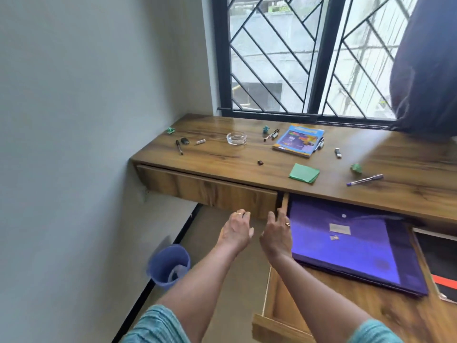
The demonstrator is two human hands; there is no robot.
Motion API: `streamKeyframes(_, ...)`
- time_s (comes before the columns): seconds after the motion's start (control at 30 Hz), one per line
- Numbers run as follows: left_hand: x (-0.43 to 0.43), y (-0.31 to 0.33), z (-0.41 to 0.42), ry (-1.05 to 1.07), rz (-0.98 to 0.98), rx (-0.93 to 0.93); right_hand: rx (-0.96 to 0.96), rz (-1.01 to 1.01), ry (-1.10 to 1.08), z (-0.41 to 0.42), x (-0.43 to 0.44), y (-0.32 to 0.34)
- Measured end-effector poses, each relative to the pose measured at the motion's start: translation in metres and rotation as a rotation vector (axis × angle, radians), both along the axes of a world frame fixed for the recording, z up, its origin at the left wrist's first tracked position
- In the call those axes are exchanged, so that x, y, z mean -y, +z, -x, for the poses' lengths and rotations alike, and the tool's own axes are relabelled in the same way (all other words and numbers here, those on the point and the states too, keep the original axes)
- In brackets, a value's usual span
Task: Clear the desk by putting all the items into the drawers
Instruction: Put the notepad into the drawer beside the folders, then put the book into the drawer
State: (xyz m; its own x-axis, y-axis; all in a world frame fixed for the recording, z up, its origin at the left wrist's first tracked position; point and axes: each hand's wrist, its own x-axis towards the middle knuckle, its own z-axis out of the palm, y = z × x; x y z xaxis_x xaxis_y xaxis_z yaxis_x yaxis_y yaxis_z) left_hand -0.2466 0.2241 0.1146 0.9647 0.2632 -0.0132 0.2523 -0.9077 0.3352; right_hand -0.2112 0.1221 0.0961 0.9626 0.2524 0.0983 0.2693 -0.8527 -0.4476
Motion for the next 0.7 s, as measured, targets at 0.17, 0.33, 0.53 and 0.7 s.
streamKeyframes(0.17, -0.041, -0.001, -0.014, -0.043, 0.008, -0.018, 0.008, 0.014, -0.011, -0.006, -0.048, 0.004)
streamKeyframes(0.33, -0.062, -0.001, -0.071, -0.074, 0.038, -0.019, 0.004, -0.032, -0.093, -0.058, -0.073, 0.005)
streamKeyframes(0.53, -0.082, 0.012, -0.173, -0.135, 0.063, -0.064, 0.002, -0.154, -0.242, -0.163, -0.098, 0.006)
streamKeyframes(0.7, -0.091, 0.016, -0.253, -0.132, 0.098, -0.092, 0.045, -0.202, -0.372, -0.231, -0.094, 0.011)
